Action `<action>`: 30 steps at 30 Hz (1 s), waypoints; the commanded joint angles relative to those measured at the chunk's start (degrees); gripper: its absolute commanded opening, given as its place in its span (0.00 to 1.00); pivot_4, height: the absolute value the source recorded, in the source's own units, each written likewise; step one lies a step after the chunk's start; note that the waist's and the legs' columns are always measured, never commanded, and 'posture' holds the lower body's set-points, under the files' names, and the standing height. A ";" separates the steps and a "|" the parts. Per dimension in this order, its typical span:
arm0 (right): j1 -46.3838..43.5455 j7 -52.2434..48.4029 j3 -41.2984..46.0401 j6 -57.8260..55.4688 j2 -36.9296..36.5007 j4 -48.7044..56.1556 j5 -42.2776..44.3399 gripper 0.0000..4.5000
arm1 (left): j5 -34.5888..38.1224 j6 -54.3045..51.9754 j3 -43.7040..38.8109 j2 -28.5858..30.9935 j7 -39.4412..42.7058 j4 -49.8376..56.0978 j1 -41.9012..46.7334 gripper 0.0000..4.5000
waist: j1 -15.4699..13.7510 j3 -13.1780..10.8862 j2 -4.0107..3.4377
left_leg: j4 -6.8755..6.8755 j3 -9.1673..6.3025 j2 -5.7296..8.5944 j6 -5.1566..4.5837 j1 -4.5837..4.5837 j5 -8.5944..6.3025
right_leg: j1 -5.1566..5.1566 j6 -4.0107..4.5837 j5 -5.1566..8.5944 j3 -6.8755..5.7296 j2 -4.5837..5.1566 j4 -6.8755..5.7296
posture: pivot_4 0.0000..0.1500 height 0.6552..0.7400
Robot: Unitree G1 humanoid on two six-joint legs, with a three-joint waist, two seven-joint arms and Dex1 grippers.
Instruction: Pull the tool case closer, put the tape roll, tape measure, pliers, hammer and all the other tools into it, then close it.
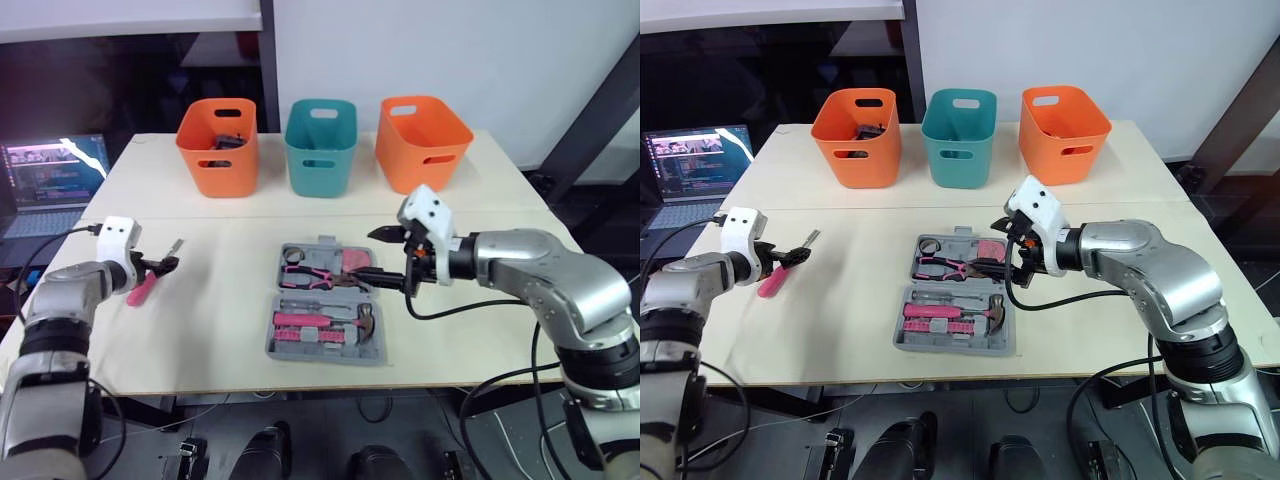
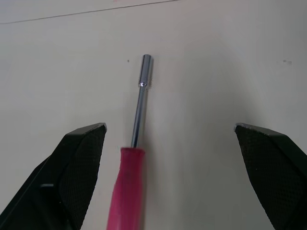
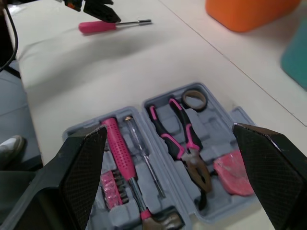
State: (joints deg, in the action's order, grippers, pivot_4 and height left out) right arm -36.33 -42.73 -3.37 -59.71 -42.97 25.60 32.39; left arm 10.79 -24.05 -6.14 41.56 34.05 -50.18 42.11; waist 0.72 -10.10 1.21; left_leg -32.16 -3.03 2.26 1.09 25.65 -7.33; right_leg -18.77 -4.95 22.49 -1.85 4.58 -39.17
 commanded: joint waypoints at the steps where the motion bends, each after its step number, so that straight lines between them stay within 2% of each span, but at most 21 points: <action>1: -0.04 1.00 2.52 -0.97 -1.62 3.53 0.75 0.98 | -2.37 6.32 -0.35 -1.30 -1.50 -7.98 3.32 1.00 | 0.07 -0.01 0.02 | -0.01 0.00 0.00 0.00 0.00 0.00 | 0.00 -0.01 0.00 0.00 0.00 0.00 | 1.00 1.00; 7: 0.47 2.65 4.62 -3.73 -3.48 5.81 1.33 0.98 | -4.25 11.12 -1.43 -3.06 -5.44 -18.16 5.97 1.00 | 0.08 -0.10 0.17 | -0.04 0.00 -0.01 0.01 0.00 0.01 | -0.01 -0.01 -0.01 -0.01 -0.01 -0.06 | 1.00 1.00; 13: 1.00 3.62 5.50 -5.33 -4.27 7.54 2.00 0.98 | -4.70 11.38 -2.46 -2.85 -6.09 -21.24 6.70 1.00 | 0.04 -0.13 0.23 | -0.05 -0.01 -0.01 0.02 -0.01 0.01 | 0.00 -0.02 -0.01 -0.02 0.00 -0.06 | 1.00 1.00; 16: 1.30 4.12 5.78 -5.77 -4.48 8.00 2.09 1.00 | -4.04 11.27 -3.22 -3.18 -5.28 -21.37 6.73 0.83 | 0.09 -0.13 0.23 | -0.05 -0.01 -0.01 0.02 -0.01 0.01 | 0.01 -0.02 -0.01 -0.02 0.01 -0.07 | 1.00 1.00; 22: 1.18 4.79 4.62 -5.32 -4.38 7.49 1.35 1.00 | -3.82 11.12 -4.00 -3.94 -3.91 -20.32 7.47 0.12 | 0.01 -0.13 0.23 | -0.06 -0.01 -0.01 0.02 -0.01 0.02 | 0.01 -0.02 -0.01 -0.02 0.00 -0.07 | 1.00 1.00; 26: 1.06 4.99 3.98 -5.11 -4.17 7.16 1.24 1.00 | -3.74 9.81 -4.05 -3.75 -1.72 -17.75 7.69 0.13 | 0.01 -0.14 0.24 | -0.08 -0.01 0.00 0.02 0.00 0.02 | 0.01 -0.03 -0.02 -0.02 0.00 -0.07 | 1.00 1.00; 30: 1.44 5.04 3.54 -5.02 -4.20 7.14 1.19 1.00 | -3.37 5.30 -3.23 -4.00 1.55 -10.55 5.36 0.13 | 0.04 -0.14 0.24 | -0.08 -0.01 -0.01 0.02 0.02 0.02 | 0.00 -0.03 -0.02 -0.02 0.00 -0.07 | 1.00 1.00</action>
State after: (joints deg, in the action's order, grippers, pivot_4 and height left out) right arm -34.53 -37.97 -0.64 -65.70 -46.61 31.85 33.85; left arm 6.85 -17.47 -9.69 37.13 34.40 -64.75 47.71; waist 0.76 -10.25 1.46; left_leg -32.23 -3.05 2.26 1.11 25.67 -7.31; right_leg -18.76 -4.97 22.47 -1.86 4.57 -39.24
